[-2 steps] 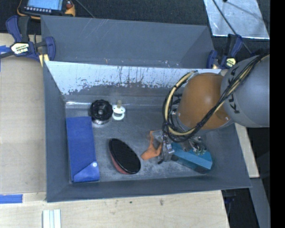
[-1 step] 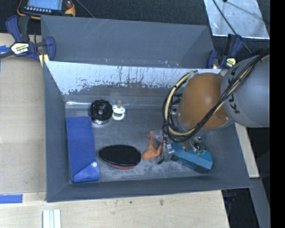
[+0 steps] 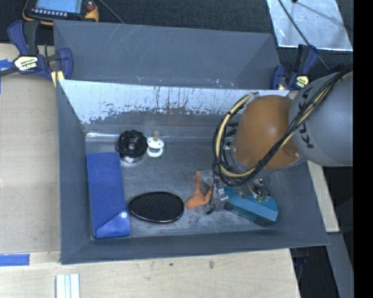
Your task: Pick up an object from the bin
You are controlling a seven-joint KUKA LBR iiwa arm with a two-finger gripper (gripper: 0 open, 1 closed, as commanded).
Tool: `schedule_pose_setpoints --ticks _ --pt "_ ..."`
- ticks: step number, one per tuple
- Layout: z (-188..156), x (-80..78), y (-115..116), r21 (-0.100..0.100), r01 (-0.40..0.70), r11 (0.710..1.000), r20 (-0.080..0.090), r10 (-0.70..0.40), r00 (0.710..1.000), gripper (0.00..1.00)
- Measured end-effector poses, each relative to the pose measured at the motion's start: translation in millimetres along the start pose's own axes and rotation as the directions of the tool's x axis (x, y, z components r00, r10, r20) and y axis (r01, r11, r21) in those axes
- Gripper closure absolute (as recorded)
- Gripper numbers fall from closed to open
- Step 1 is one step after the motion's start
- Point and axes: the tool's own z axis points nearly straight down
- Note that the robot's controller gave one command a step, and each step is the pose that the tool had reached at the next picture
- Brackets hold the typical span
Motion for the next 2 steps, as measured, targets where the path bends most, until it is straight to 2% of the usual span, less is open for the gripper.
schedule_pose_setpoints --ticks 2 --pt "0.0 0.0 0.0 0.0 0.001 1.0 0.0 -0.001 1.0 1.0"
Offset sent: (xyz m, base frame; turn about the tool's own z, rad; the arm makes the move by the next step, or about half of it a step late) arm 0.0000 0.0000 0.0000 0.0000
